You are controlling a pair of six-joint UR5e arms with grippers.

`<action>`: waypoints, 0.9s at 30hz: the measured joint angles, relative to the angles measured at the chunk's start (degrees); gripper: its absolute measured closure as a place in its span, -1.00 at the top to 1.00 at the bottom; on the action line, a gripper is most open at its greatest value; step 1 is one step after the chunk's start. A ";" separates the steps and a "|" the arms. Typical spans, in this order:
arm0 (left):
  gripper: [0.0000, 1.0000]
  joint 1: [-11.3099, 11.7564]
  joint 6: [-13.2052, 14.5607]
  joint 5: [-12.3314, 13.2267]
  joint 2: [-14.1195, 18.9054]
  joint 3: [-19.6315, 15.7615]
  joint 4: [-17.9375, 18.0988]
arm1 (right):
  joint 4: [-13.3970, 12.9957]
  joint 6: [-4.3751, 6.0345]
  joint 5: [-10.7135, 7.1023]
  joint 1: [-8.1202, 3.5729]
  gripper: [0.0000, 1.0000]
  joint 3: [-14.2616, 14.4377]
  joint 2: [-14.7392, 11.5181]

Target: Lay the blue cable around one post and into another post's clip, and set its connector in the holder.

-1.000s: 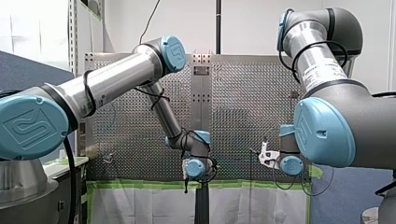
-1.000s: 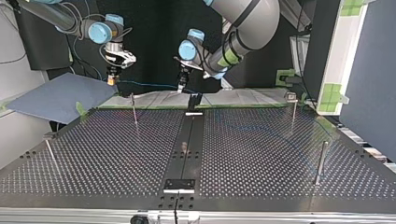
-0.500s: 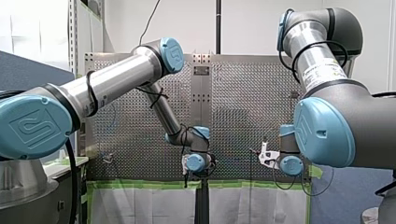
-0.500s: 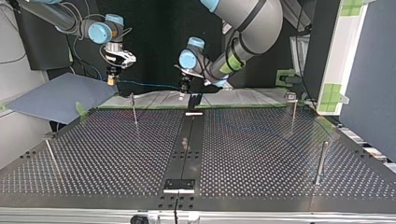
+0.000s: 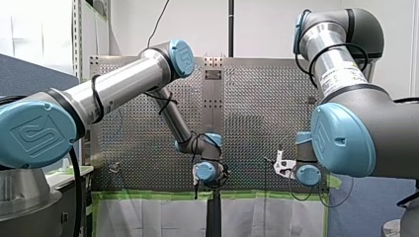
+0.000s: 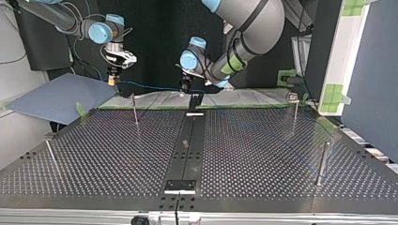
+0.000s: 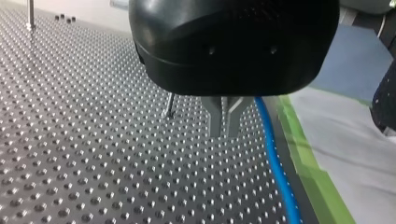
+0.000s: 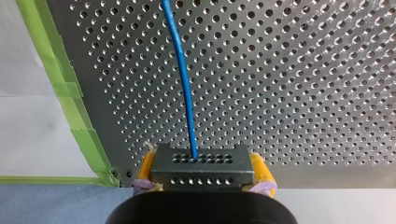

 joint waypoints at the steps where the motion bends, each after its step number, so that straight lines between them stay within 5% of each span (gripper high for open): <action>1: -1.00 0.01 0.01 0.54 0.00 0.00 0.00 | 0.00 0.00 0.00 0.00 -1.00 0.00 0.00; 9: -1.00 -0.17 0.02 2.40 0.00 -0.01 -0.05 | 0.01 -0.01 0.00 -0.06 -1.00 0.00 0.00; 27: -1.00 -2.87 0.16 -4.00 0.00 0.00 0.29 | 0.12 0.93 0.61 -2.44 -1.00 0.00 0.00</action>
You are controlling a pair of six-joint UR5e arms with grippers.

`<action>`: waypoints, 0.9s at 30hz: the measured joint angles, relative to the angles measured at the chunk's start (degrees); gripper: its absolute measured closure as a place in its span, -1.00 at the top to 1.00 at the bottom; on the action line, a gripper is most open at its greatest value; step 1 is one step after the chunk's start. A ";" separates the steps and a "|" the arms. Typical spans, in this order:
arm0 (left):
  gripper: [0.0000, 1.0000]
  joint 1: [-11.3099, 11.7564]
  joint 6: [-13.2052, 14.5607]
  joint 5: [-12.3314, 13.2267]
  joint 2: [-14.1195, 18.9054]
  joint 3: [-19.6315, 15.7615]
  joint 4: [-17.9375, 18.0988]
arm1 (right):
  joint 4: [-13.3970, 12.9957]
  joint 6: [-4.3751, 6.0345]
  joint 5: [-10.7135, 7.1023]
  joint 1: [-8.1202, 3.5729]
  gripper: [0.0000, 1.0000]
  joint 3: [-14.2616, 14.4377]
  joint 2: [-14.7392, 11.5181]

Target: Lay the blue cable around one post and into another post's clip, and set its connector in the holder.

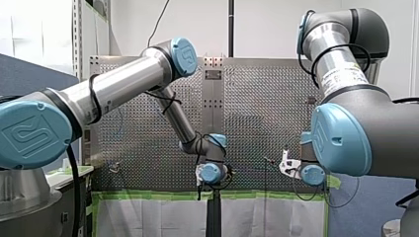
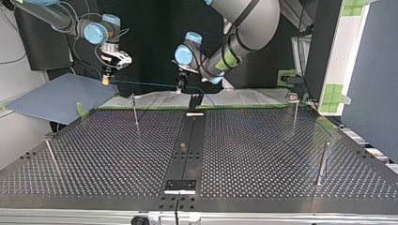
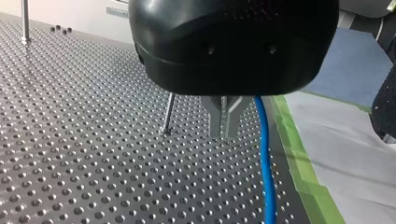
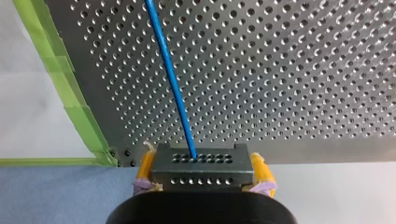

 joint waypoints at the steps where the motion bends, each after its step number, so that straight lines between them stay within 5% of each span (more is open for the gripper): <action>1: -1.00 -0.29 0.01 -0.22 0.00 0.00 0.18 | -0.03 0.02 0.03 -0.14 -1.00 0.00 0.00; 11: -1.00 -3.03 0.11 -1.27 0.00 -0.01 1.89 | -0.11 0.12 0.00 -1.10 -1.00 -0.01 0.00; 27: -1.00 -4.74 1.08 -8.30 0.01 0.11 3.89 | 0.25 0.11 -0.13 -2.90 -1.00 0.04 0.01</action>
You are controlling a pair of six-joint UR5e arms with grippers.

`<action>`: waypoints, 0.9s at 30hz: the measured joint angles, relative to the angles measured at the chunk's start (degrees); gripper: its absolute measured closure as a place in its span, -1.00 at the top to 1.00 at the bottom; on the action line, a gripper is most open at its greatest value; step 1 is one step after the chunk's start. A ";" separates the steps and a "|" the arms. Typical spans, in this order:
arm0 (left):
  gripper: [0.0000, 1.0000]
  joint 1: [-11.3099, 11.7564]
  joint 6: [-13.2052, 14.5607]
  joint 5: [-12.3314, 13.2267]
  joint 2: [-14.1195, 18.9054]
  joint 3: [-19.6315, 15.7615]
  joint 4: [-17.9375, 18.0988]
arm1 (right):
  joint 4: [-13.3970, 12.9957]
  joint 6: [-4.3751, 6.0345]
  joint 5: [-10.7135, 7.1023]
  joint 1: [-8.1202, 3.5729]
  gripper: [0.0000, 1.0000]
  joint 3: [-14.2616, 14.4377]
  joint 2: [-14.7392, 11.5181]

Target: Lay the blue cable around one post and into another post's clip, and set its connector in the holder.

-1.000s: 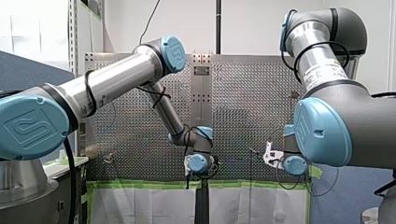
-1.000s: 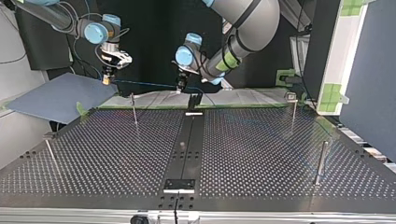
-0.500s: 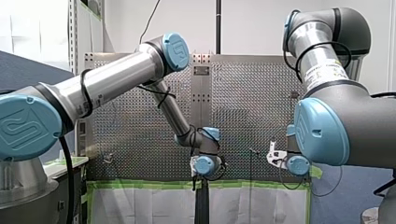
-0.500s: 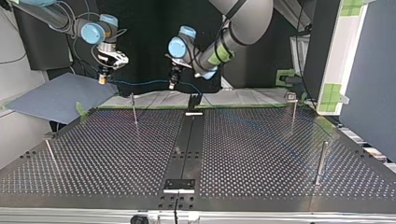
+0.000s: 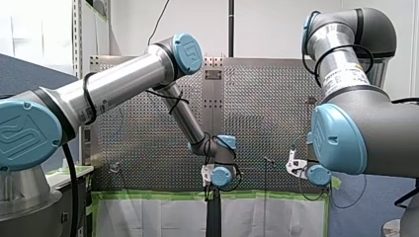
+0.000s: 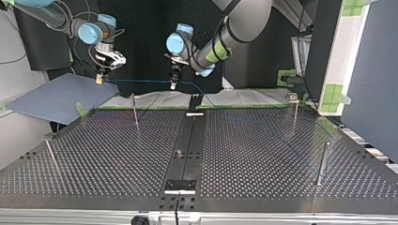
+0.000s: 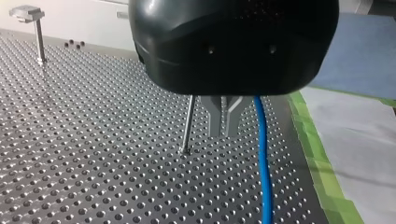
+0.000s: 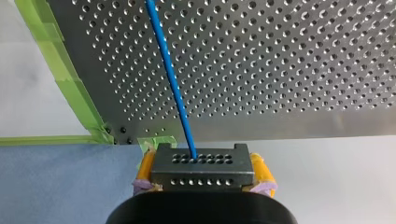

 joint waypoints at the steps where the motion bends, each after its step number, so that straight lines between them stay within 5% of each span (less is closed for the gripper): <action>1: -1.00 -0.13 0.00 -0.39 0.00 -0.01 0.08 | -0.02 -0.04 0.00 -0.19 -1.00 0.00 0.00; 17: -1.00 -4.27 -0.09 -2.24 -0.11 -0.04 6.07 | -1.74 -2.44 -0.29 -2.45 -1.00 -0.04 0.00; 27: -1.00 -4.67 -0.04 -2.69 -0.11 -0.03 6.88 | -1.73 -4.29 -1.00 -2.36 -1.00 -0.04 0.00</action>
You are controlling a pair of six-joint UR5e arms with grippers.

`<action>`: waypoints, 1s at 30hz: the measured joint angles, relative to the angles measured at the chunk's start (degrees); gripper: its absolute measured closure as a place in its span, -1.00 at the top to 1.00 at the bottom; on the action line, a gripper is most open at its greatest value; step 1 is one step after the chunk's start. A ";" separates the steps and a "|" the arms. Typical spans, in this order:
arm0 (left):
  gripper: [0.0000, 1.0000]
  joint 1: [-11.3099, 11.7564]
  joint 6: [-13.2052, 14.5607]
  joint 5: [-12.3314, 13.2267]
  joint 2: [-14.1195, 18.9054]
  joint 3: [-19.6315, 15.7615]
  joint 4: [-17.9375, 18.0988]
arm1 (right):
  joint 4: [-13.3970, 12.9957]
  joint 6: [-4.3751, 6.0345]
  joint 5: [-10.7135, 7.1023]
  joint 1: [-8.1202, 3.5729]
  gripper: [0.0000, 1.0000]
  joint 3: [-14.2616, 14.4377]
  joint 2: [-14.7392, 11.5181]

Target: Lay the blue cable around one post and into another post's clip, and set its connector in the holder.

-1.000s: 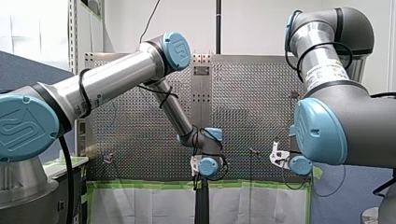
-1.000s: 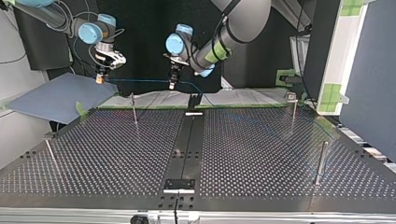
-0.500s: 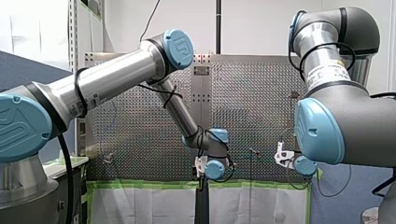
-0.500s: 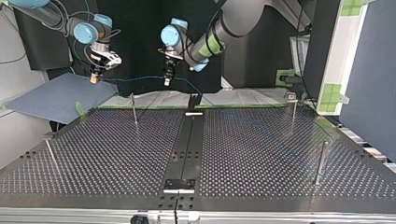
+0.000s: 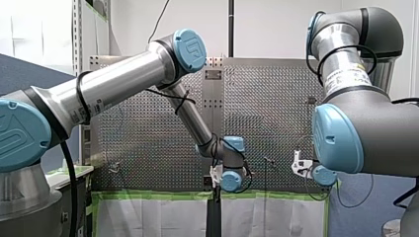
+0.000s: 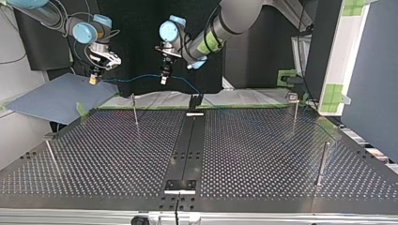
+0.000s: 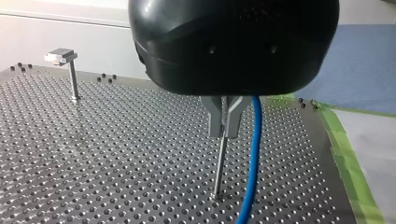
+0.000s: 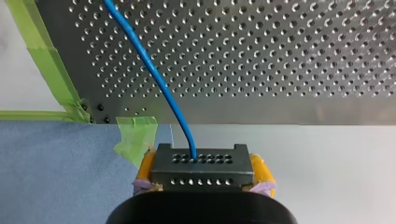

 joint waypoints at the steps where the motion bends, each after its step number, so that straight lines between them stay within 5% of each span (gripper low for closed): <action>1: -1.00 -0.02 0.01 0.01 0.00 0.00 -0.01 | 0.01 -0.07 -0.09 0.05 -1.00 0.00 0.00; 3: -1.00 -0.07 0.01 0.01 -0.02 0.00 -0.06 | 0.06 -0.13 -0.24 0.15 -1.00 0.00 0.01; 5: -0.60 -0.11 -0.01 -0.04 -0.01 0.00 -0.13 | 0.10 -0.22 -0.40 0.28 -1.00 0.00 0.00; 6: -0.60 -0.11 -0.02 -0.08 -0.01 0.00 -0.20 | 0.13 -0.27 -0.44 0.34 -1.00 0.00 0.00; 8: 0.12 -0.15 -0.04 -0.26 -0.02 0.00 -0.49 | 0.17 -0.35 -0.50 0.48 -1.00 0.00 0.00; 9: 0.12 -0.19 -0.06 -0.34 -0.02 0.00 -0.67 | 0.19 -0.38 -0.52 0.54 -1.00 0.00 0.01; 11: 0.58 -0.28 -0.16 -0.48 -0.01 0.00 -1.23 | 0.21 -0.40 -0.53 0.67 -1.00 0.00 0.00; 30: 0.64 0.28 0.26 -1.20 0.01 1.50 -3.58 | 1.23 -0.55 -0.54 1.66 -1.00 0.02 0.00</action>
